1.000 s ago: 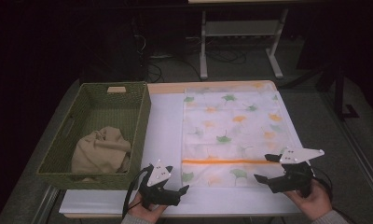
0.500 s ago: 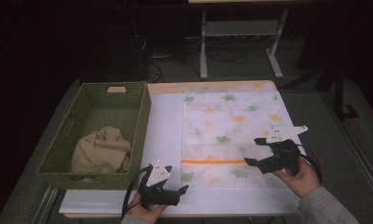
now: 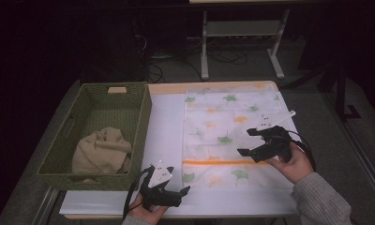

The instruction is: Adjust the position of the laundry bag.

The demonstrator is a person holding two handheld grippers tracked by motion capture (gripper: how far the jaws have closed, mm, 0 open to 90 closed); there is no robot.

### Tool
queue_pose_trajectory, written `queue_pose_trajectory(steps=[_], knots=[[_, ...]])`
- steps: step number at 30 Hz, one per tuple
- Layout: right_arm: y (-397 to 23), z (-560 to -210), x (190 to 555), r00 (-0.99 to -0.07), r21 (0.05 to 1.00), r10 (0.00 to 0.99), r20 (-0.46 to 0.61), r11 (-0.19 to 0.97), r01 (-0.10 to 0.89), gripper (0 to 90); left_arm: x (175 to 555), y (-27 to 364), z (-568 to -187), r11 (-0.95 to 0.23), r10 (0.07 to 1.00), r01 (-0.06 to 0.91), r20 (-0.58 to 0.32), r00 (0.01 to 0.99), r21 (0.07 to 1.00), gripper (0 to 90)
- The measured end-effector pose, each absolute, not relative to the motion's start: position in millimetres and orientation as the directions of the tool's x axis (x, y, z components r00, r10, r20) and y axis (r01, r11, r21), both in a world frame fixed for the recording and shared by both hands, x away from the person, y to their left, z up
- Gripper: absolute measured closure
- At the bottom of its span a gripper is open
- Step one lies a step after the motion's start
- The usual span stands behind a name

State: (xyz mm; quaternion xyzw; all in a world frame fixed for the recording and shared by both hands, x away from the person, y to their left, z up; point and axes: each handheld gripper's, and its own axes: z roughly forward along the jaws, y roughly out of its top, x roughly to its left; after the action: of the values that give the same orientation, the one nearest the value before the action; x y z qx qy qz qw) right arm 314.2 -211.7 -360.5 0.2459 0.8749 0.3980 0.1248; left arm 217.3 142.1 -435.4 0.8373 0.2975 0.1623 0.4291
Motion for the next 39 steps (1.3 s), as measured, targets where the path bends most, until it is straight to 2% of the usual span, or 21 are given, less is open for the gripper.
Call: queue_pose_trajectory(steps=[7,32,39], knots=[[-199,-357,324,-0.854,0.743,0.519,-0.032,0.584,0.327,19.7,218,143,-436,-0.453,0.636,0.366,0.007,0.772,0.813,16.5],[-177,-379,349,-0.86,0.683,0.511,-0.004,0.629,0.37,22.6,218,143,-436,-0.453,0.638,0.366,0.009,0.77,0.813,16.6],[-173,-384,355,-0.863,0.662,0.505,0.006,0.645,0.382,25.9,218,143,-437,-0.455,0.637,0.366,0.009,0.771,0.812,16.6]])
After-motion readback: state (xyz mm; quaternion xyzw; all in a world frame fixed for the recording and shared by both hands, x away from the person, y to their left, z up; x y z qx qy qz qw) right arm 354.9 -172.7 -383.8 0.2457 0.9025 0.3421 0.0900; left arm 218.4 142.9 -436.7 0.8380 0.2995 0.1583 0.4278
